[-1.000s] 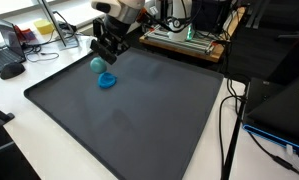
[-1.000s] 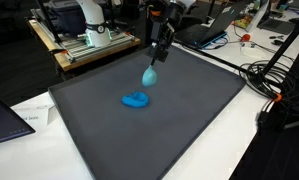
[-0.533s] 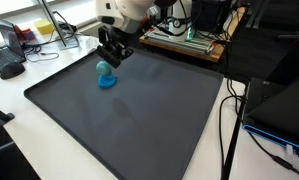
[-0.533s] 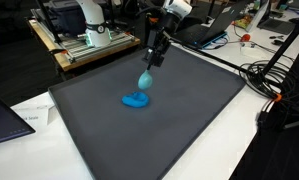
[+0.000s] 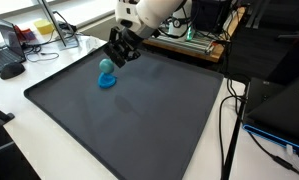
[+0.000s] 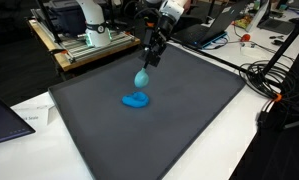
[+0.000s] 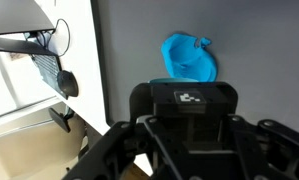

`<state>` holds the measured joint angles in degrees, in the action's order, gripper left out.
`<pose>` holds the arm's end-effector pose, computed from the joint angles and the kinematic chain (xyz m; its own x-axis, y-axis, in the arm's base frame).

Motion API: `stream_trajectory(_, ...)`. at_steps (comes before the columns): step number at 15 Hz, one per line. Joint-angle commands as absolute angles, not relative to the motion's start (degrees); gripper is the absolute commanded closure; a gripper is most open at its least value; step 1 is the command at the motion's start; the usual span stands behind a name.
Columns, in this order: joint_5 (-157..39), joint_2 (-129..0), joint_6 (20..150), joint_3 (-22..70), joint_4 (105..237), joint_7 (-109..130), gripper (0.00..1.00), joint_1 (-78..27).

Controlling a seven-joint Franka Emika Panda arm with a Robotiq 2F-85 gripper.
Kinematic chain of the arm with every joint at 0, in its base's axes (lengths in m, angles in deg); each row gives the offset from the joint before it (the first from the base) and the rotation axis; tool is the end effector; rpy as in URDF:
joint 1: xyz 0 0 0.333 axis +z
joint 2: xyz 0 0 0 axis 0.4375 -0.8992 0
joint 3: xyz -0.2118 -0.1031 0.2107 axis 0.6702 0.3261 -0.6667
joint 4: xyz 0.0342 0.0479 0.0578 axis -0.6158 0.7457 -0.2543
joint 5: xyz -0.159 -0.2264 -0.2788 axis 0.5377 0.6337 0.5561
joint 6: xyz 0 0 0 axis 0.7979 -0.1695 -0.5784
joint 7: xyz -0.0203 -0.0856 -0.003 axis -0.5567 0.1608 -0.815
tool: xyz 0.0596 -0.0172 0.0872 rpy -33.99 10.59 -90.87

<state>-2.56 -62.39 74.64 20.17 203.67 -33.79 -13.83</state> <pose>0.5379 0.0785 0.2688 0.9813 0.1379 0.1344 0.0039 -0.7118 0.7023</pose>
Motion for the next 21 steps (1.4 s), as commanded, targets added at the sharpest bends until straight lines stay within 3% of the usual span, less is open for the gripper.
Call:
stream_trajectory(1, 3.1, -58.2, 73.4, 17.8, 207.8, -38.7, 0.78, -13.9)
stream_trajectory(12, 0.3, -59.1, 77.6, 14.5, 207.3, -33.2, 0.78, -15.7)
stream_trajectory(21, -20.4, -64.0, 85.9, 16.3, 197.1, 1.6, 0.78, -24.8)
